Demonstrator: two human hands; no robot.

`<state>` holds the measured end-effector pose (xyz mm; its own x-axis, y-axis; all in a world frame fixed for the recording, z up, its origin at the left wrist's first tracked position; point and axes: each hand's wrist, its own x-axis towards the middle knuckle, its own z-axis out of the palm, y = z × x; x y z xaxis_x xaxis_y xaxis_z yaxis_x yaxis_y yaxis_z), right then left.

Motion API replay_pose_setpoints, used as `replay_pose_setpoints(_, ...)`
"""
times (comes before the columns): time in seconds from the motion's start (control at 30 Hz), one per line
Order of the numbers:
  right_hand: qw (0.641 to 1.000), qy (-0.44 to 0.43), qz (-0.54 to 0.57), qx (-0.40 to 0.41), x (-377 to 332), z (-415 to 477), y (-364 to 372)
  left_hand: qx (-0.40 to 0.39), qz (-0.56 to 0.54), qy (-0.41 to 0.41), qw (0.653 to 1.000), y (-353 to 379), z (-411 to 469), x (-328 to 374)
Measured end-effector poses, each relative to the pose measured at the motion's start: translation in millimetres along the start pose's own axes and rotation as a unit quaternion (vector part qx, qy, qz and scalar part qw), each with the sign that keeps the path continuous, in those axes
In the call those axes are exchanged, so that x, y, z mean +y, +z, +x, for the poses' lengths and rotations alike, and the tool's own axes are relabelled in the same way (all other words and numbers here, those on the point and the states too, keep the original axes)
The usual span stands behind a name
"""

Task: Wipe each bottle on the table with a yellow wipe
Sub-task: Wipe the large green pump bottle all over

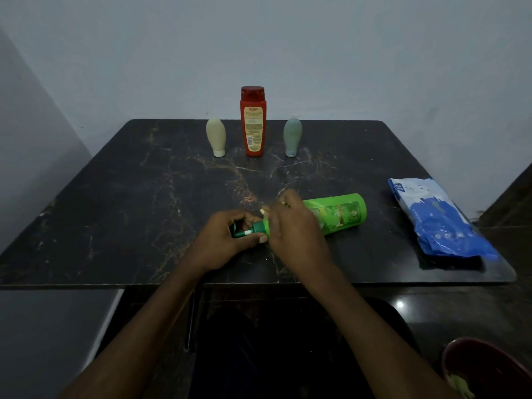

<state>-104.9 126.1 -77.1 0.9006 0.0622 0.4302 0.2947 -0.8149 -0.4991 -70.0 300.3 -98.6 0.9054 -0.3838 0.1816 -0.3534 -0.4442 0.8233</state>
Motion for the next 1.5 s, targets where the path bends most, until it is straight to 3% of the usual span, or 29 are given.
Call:
replay_pose_setpoints(0.1, 0.998, 0.045, 0.013, 0.05, 8, 7, -3, 0.0, 0.005, -0.002, 1.0, 1, 0, 1)
replay_pose_setpoints(0.23, 1.0, 0.005, -0.02, -0.007, -4, 1, 0, -0.002, 0.009, 0.001, 1.0, 0, 0, 1)
replay_pose_setpoints(0.3, 1.0, 0.01, -0.016, 0.007, 2, 1, -2, -0.004, 0.009, -0.001, 1.0, -1, -1, 1)
replay_pose_setpoints(0.57, 0.967, 0.236, -0.014, 0.096, 109, 13, -73, -0.005, -0.003, -0.012, 1.0, -1, 0, 2)
replay_pose_setpoints(0.8, 0.964, 0.235, 0.032, 0.121, 84, 6, -56, -0.002, 0.007, -0.006, 1.0, -1, -1, 1)
replay_pose_setpoints(0.97, 0.996, 0.067, 0.003, 0.059, 15, -10, -3, -0.011, 0.02, -0.002, 1.0, -2, 1, -3)
replay_pose_setpoints(1.07, 0.999, 0.004, 0.017, 0.05, 12, -22, 12, -0.016, 0.021, 0.003, 1.0, -2, 1, -3)
replay_pose_setpoints(1.17, 0.995, 0.036, 0.009, 0.091, 44, -18, -2, -0.015, 0.022, -0.004, 1.0, -3, 1, -4)
replay_pose_setpoints(1.3, 0.965, 0.17, 0.016, 0.201, 104, -19, -40, -0.016, 0.014, -0.004, 1.0, -1, -1, -2)
replay_pose_setpoints(1.5, 0.947, 0.192, 0.049, 0.253, 103, -32, -32, -0.013, -0.005, -0.004, 1.0, 0, -5, 0)
